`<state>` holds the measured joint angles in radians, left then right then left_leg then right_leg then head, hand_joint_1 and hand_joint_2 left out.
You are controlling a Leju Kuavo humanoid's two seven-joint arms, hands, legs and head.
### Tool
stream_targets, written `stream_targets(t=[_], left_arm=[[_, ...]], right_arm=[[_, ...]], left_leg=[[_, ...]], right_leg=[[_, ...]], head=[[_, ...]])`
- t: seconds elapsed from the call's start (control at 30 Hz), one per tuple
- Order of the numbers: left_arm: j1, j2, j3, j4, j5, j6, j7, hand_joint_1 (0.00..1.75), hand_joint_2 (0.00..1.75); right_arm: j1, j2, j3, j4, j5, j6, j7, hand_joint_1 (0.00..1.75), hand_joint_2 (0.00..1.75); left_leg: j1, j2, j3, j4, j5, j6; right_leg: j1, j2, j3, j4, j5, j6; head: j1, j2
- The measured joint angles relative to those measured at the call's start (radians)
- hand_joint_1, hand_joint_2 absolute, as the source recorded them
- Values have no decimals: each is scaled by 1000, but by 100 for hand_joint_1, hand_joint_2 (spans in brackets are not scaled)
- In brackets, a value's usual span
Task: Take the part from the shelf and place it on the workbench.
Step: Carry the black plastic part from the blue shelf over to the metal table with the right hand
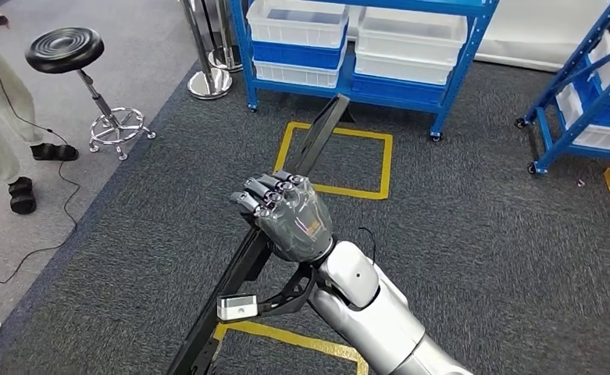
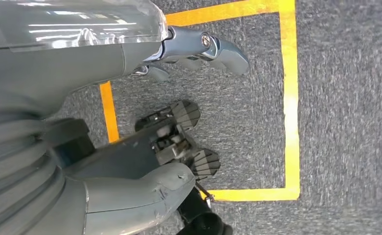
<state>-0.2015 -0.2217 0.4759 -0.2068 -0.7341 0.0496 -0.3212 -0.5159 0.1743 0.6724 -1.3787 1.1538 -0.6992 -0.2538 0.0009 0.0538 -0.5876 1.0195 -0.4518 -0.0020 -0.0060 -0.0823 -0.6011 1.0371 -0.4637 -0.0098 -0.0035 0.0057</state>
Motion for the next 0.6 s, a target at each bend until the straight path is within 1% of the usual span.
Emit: stream_targets(t=[0.03,0.07,0.1,0.13,0.17,0.2,0.23,0.27,0.3,0.33,0.37,0.4,0.43,0.47,0.5,0.53,0.57,0.6], left_arm=[[1,1,0,0,-2,0,0,0,175],[3,1,0,0,-3,0,0,0,175],[6,2,0,0,-4,0,0,0,175],[8,2,0,0,-5,0,0,0,175],[8,2,0,0,-5,0,0,0,175],[7,2,0,0,-6,0,-1,0,175],[6,2,0,0,-6,0,-1,0,175],[6,2,0,0,-6,0,-1,0,175],[7,2,0,0,-5,0,-2,0,175],[8,2,0,0,-5,0,-2,0,175],[8,2,0,0,-5,0,-3,0,175],[9,2,1,0,-5,0,-3,0,175],[8,1,1,0,-5,0,-4,0,175],[8,1,1,0,-4,0,-5,0,175],[8,1,1,0,-4,0,-5,0,175],[8,1,1,0,-4,1,-6,0,175],[9,2,1,0,-4,1,-7,0,175],[11,3,2,0,-4,1,-7,0,175]], right_arm=[[0,0,0,-2,0,0,-1,175,175],[0,-1,0,-5,0,0,-2,175,175],[1,-1,0,-8,0,0,-4,175,175],[1,-2,1,-12,0,0,-5,175,175],[1,-3,1,-15,0,0,-6,175,175],[3,-5,1,-17,-1,0,-7,175,175],[5,-7,1,-18,-1,0,-7,175,175],[9,-9,1,-18,-2,0,-7,175,175],[12,-12,1,-18,-2,0,-8,175,175],[15,-13,1,-18,-2,0,-9,175,175],[16,-14,1,-20,-2,0,-11,175,175],[16,-14,1,-22,-2,0,-14,175,175],[16,-14,1,-25,-3,0,-16,175,175],[17,-14,0,-28,-3,0,-18,175,175],[17,-14,0,-30,-3,0,-20,175,175],[18,-14,0,-31,-3,0,-20,175,175],[18,-14,0,-33,-3,0,-20,175,175],[17,-13,0,-34,-3,0,-20,175,175]], left_leg=[[-2,-8,-1,-4,1,7],[1,-18,-2,-7,6,13],[4,-28,-2,-11,10,19],[7,-36,-1,-16,16,25],[10,-44,-1,-19,19,30],[9,-54,-4,-18,21,33],[8,-63,-7,-17,22,35],[8,-75,-9,-15,23,36],[7,-88,-12,-12,23,37],[7,-101,-14,-7,23,36],[8,-114,-15,-3,21,34],[8,-125,-18,2,20,32],[7,-136,-23,7,19,27],[9,-145,-28,11,20,21],[10,-154,-33,12,21,13],[11,-163,-37,11,24,6],[14,-167,-39,10,25,0],[12,-158,-43,17,20,-6]], right_leg=[[1,-9,0,-1,1,5],[0,-13,1,0,-1,11],[-1,-4,-1,8,-9,16],[-2,15,-10,31,-27,20],[-4,39,-29,74,-55,23],[-5,60,-56,133,-87,24],[-6,71,-86,196,-115,24],[-6,76,-108,242,-128,25],[-6,78,-116,257,-123,25],[-7,80,-103,231,-98,23],[-8,88,-75,175,-62,22],[-11,109,-43,114,-36,18],[-13,129,-19,62,-18,17],[-13,145,-7,33,-12,15],[-12,154,-4,23,-15,13],[-11,147,-5,19,-12,10],[-12,136,-3,14,-9,5],[-14,126,0,9,-7,-1]], head=[[0,0],[0,0],[0,0],[0,0],[0,0],[0,0],[0,0],[0,0],[0,0],[0,0],[0,0],[0,0],[0,0],[0,0],[0,0],[0,0],[0,0],[-1,0]])
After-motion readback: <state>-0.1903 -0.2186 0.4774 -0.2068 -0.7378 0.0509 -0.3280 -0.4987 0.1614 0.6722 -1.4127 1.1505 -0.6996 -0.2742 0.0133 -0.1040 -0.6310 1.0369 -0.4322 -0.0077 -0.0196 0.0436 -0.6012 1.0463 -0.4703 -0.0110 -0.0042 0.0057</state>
